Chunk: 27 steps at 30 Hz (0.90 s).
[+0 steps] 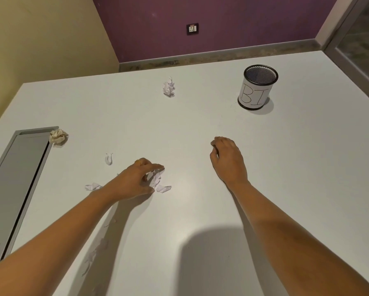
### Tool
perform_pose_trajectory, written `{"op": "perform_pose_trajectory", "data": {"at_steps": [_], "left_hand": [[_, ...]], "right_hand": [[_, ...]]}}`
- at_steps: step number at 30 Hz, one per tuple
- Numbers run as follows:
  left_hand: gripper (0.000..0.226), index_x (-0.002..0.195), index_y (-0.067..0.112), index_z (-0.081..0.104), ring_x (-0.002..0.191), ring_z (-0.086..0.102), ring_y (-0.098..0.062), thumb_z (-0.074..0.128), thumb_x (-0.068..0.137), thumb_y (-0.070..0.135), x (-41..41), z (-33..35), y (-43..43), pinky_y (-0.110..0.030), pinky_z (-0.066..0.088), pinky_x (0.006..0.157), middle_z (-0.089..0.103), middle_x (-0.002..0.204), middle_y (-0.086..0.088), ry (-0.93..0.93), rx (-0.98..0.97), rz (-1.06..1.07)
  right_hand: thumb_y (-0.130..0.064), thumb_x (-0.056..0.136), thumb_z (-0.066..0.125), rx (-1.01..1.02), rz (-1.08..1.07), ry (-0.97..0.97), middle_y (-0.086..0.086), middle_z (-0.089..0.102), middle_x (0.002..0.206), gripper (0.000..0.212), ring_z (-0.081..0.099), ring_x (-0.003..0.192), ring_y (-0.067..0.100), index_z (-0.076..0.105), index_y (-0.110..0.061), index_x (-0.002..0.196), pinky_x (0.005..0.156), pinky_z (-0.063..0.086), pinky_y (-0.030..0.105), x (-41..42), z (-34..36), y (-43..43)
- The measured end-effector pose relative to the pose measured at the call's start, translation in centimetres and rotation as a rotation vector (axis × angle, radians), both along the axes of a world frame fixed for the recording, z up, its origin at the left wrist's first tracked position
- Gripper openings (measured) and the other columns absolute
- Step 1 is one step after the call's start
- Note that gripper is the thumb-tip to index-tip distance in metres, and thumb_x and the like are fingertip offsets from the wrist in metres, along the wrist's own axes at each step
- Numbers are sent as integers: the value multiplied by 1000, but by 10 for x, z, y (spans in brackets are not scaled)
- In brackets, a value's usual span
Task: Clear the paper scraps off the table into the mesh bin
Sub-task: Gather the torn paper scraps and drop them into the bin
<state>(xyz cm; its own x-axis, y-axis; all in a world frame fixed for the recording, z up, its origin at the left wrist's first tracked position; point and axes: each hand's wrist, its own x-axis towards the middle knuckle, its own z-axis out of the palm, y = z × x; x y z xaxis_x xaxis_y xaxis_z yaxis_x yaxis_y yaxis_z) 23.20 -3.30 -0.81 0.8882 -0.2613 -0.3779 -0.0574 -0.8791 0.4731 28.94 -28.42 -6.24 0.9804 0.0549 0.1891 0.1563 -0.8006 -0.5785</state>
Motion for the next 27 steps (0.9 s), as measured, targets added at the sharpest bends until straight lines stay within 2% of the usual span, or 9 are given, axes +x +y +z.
{"op": "perform_pose_trajectory", "data": {"at_steps": [7,12,16,24,27], "left_hand": [[34,110,19,66,80,51,-16,72,77,12,8,-3,-4,-31,45,80,52,97,0,-127,20,16],[12,91,11,73,77,55,-18,68,80,9,13,-6,-12,-29,44,72,66,89,-7,-230,30,23],[15,89,12,75,79,60,-24,63,82,6,21,-9,-20,-35,48,75,70,88,-11,-257,34,51],[11,89,7,73,68,54,-16,68,80,10,85,18,-79,-20,34,64,71,87,-15,-329,-86,52],[15,94,5,73,67,55,-16,69,80,10,121,33,-119,-22,41,69,72,90,-16,-359,-153,48]], "right_hand": [[-4,88,48,-18,-1,-25,10,63,122,27,54,119,23,64,-3,111,101,40,34,-1,0,1],[-2,87,49,-23,1,-41,11,64,119,26,55,117,26,64,-1,108,99,43,37,-1,0,1],[-2,86,50,-32,3,-49,12,65,118,25,56,116,26,64,-1,107,98,43,37,-1,1,1],[-2,85,51,-60,1,-67,11,65,116,25,58,114,25,65,-2,106,96,44,36,-1,3,2],[-1,82,54,-82,8,-100,12,67,111,24,61,108,28,65,-2,103,91,49,38,-1,3,1]]}}
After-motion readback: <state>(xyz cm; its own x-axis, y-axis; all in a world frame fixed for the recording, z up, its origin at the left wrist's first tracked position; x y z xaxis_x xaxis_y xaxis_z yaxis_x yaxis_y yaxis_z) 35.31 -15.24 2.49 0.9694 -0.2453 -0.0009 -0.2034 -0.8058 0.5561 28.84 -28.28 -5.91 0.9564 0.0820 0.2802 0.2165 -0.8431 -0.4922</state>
